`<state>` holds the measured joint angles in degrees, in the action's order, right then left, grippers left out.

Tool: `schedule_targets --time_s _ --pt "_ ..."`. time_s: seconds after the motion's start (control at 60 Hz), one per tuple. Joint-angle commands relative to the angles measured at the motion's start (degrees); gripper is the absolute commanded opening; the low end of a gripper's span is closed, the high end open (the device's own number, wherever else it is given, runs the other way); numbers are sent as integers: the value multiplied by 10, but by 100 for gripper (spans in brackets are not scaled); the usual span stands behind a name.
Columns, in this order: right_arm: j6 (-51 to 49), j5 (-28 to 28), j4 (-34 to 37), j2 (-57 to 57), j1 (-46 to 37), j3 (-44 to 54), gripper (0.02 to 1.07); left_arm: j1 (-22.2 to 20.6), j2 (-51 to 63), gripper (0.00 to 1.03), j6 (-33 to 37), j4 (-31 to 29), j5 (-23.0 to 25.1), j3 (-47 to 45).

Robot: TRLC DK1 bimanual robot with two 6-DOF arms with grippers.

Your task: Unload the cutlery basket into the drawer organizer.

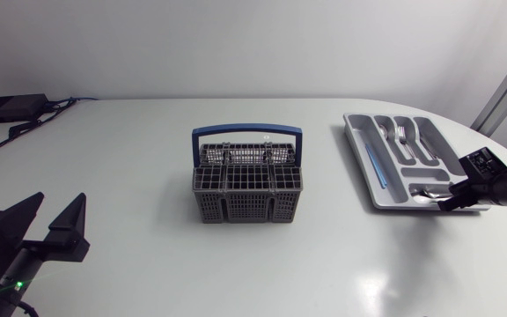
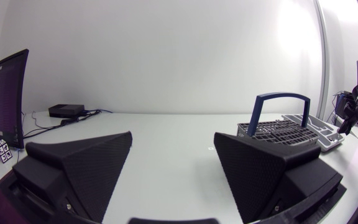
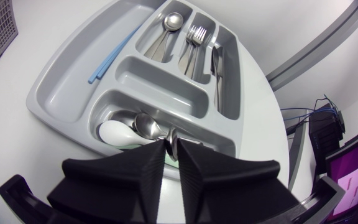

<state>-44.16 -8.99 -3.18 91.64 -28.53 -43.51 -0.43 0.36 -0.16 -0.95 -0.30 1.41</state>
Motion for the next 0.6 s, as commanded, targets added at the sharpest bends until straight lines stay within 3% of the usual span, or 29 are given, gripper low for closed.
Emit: schedule_targets --time_s 0.0,0.117,0.2,0.367,0.583 --pt "-3 5 -10 9 10 0 57 4 -4 92 2 10 3 -14" --pt "3 6 -23 -3 17 14 91 4 -4 92 2 10 3 -14" --pt "8 2 -29 -25 23 26 102 4 -4 92 2 10 3 -14" --pt "35 -33 -37 -123 35 64 103 4 -4 92 2 10 3 -14" --pt "94 -33 -34 -263 81 109 103 4 -4 92 2 10 3 -14"
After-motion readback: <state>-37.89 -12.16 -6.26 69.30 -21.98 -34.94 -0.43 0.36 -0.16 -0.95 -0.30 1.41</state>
